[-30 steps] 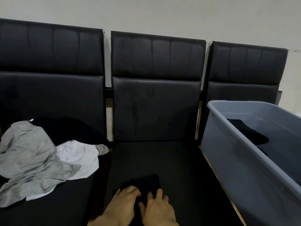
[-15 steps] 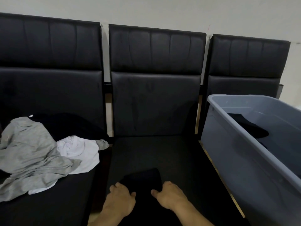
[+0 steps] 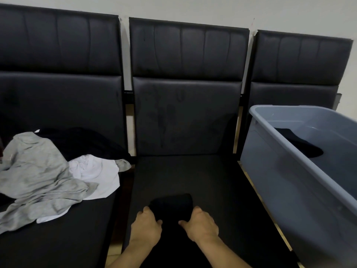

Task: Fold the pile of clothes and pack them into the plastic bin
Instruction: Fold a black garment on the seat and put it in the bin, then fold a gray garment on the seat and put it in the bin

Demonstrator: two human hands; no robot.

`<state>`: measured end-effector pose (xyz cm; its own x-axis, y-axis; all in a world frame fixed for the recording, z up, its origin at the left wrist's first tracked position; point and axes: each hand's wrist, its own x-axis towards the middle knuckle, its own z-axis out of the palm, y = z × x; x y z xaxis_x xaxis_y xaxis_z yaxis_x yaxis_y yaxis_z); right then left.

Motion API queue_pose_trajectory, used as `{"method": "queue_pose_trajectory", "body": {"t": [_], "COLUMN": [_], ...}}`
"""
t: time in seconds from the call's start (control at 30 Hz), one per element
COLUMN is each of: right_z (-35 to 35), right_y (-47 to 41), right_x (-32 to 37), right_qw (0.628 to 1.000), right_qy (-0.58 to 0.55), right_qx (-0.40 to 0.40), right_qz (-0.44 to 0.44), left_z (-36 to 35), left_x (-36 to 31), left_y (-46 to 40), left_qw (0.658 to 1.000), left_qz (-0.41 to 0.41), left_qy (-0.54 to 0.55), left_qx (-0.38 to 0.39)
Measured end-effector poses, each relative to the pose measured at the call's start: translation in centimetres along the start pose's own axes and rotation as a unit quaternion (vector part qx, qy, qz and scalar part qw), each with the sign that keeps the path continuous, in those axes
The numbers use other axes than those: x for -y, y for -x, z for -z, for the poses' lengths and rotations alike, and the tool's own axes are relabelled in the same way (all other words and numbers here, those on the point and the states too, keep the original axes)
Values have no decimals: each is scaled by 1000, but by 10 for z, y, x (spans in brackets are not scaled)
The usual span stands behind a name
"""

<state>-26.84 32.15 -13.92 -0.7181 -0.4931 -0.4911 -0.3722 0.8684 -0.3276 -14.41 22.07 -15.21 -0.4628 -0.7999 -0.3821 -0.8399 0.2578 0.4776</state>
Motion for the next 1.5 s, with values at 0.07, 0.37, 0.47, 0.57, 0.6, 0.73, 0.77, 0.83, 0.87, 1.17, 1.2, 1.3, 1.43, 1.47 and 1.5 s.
{"method": "queue_pose_trajectory", "body": {"t": [0.07, 0.37, 0.47, 0.57, 0.6, 0.73, 0.77, 0.83, 0.87, 1.17, 1.2, 1.3, 1.43, 1.47, 1.5], "right_z": [-3, 24, 58, 108, 128, 220, 244, 288, 308, 368, 364, 351, 331, 328, 326], "right_y": [3, 30, 40, 54, 60, 85, 91, 101, 106, 81, 74, 52, 30, 28, 26], "right_x": [-2, -19, -28, -38, -42, -68, -80, -107, -123, -254, -261, -271, -282, -286, -289], "right_qw": [1000, 987, 975, 958, 950, 911, 902, 894, 895, 959, 965, 976, 985, 986, 986], "right_qy": [-5, -76, -109, -140, -151, -183, -190, -188, -180, -76, -68, -50, -31, -23, -18], "right_qx": [-19, -108, -155, -212, -233, -325, -346, -374, -378, -271, -250, -206, -157, -148, -149], "right_qz": [20, 94, 113, 136, 146, 177, 173, 161, 154, -21, -32, -41, -59, -70, -73], "left_z": [-2, 0, 16, 36, 44, 71, 76, 78, 75, -15, -21, -32, -36, -35, -33], "left_x": [2, -11, -42, -89, -109, -202, -227, -277, -303, -441, -444, -442, -431, -428, -426], "left_y": [-1, 11, 22, 40, 48, 83, 94, 116, 125, 156, 157, 152, 155, 156, 156], "left_qw": [1000, 991, 968, 936, 926, 892, 881, 865, 866, 952, 955, 963, 953, 950, 945], "left_qz": [-10, -34, -59, -110, -132, -221, -240, -274, -288, -278, -276, -262, -269, -284, -304], "left_qy": [14, 128, 241, 335, 353, 394, 406, 418, 409, 115, 85, -12, -128, -129, -118], "left_qx": [1, 32, 28, 2, -6, -31, -34, -35, -31, 63, 66, 61, 53, 35, 12]}}
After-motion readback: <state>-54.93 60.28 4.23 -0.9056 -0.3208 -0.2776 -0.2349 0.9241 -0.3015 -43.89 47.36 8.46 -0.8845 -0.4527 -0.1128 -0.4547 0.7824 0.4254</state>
